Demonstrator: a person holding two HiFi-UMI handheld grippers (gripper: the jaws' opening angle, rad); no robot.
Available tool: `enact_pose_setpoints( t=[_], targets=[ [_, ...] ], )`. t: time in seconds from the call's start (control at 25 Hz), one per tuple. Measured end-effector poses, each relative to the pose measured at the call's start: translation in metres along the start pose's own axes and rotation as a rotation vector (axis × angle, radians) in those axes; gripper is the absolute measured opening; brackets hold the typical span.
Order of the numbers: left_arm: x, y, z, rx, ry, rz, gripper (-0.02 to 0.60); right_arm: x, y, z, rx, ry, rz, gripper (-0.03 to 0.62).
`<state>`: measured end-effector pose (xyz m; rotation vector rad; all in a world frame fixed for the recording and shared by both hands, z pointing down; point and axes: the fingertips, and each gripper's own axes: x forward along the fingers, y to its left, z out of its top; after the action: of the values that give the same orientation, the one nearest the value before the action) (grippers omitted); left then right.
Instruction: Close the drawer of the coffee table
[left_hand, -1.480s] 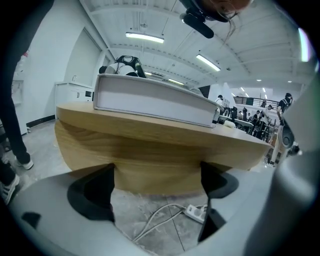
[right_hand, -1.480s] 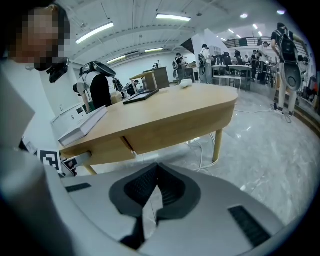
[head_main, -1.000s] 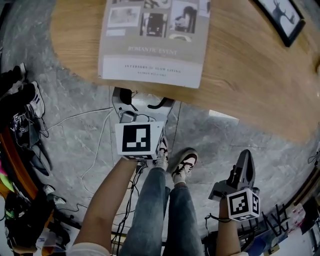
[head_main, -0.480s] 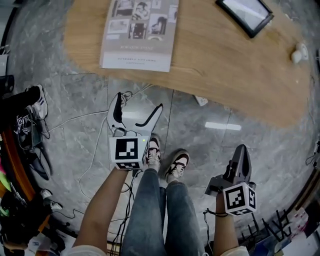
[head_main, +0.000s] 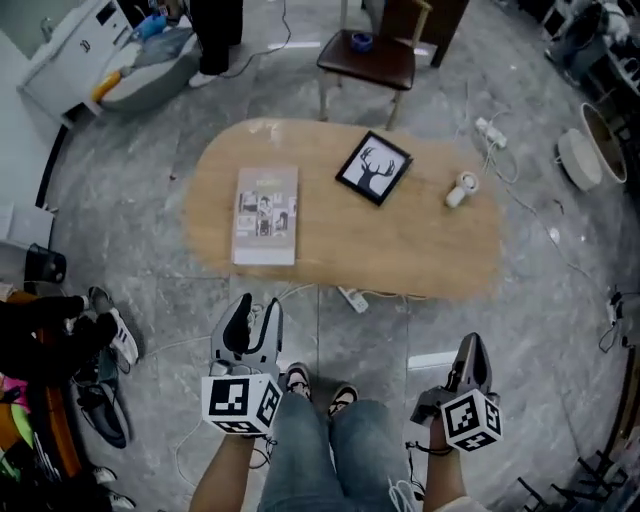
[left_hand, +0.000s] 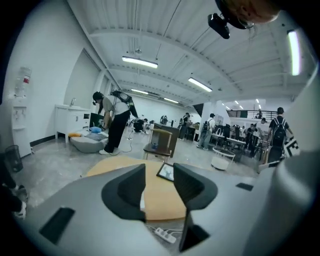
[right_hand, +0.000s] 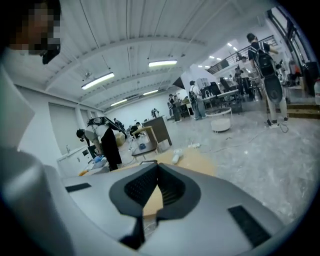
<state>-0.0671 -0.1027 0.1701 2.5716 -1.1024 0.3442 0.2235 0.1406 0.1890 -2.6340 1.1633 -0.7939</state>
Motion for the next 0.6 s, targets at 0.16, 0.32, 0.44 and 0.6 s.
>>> enact_pose_setpoints(
  t=[0.16,0.32,0.44,0.6],
  targets=[
    [-0.041,-0.017,0.091,-0.019,-0.08,0.025,0.071,-0.035,0.037,0.091,-0.053,-0.11,0.071,0.002],
    [-0.097,-0.029,0.132,-0.037,-0.082,0.057,-0.003,-0.084,0.057,0.149,-0.133,-0.137,0.133,0.002],
    [-0.122,-0.029,0.158,-0.061,-0.112,0.055,-0.005,-0.107,0.067,0.177,-0.15,-0.165,0.156,0.002],
    [-0.135,-0.024,0.187,-0.03,-0.154,0.061,-0.005,-0.123,0.077,0.189,-0.105,-0.216,0.164,0.002]
  ],
)
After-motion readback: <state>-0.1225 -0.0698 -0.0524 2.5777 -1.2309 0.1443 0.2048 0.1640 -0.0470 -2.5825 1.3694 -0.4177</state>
